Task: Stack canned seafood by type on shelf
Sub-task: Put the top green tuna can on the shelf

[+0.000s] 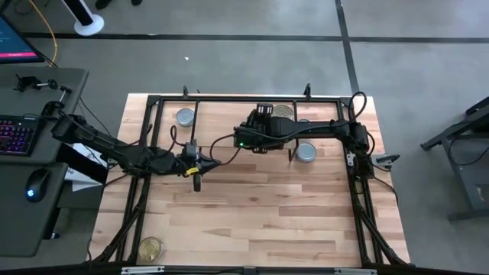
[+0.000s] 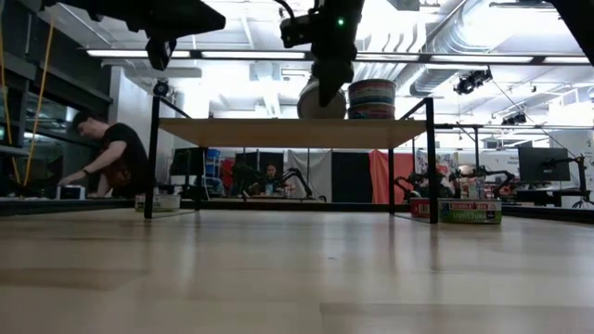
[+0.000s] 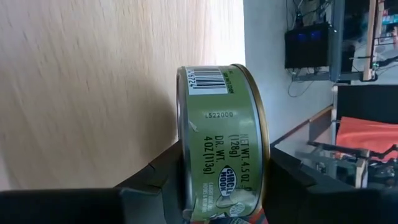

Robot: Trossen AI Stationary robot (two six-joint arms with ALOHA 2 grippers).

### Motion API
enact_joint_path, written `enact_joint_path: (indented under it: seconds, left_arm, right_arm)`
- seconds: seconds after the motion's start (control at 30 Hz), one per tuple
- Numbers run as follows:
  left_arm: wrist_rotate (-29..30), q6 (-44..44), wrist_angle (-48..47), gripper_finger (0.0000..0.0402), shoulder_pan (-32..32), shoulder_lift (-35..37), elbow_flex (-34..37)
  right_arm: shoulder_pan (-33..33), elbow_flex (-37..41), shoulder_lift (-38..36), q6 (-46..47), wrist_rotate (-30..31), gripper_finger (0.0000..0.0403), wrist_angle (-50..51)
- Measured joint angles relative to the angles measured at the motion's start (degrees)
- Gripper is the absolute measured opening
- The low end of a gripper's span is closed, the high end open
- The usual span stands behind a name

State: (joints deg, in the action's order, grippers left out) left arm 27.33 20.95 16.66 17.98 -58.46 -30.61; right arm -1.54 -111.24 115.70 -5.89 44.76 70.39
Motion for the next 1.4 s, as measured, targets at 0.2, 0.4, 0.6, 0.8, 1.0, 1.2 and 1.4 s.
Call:
enact_joint_path:
  seconds: [0.2,0.4,0.6,0.8,1.0,1.2,1.4]
  left_arm:
    - [-0.02,-0.04,-0.10,0.0000,0.02,-0.04,0.00]
    - [0.00,-0.04,-0.22,0.0000,0.02,-0.07,0.00]
    - [0.04,-0.06,-0.35,0.0000,0.02,-0.07,0.00]
    - [0.09,-0.09,-0.50,0.0000,0.02,-0.07,0.00]
    - [0.22,-0.17,-0.52,0.0000,0.02,-0.07,0.00]
    - [0.24,-0.15,-0.54,0.0000,0.02,-0.07,0.00]
    - [0.28,-0.17,-0.56,0.0000,0.02,-0.07,0.00]
  right_arm:
    - [-0.49,0.00,-0.02,1.56,3.56,0.0158,0.56]
    - [-0.77,0.00,-0.02,1.99,1.93,0.0158,0.76]
    - [-0.75,0.00,-0.02,3.32,1.09,0.0158,0.81]
    - [-0.84,0.00,-0.04,2.29,-2.89,0.0158,0.12]
    - [-0.84,0.00,-0.04,-0.42,-3.72,0.0158,0.24]
    - [-1.05,0.00,-0.08,0.97,-8.23,0.0160,1.28]
    - [-0.76,0.00,-0.07,0.75,-10.03,0.0191,1.83]
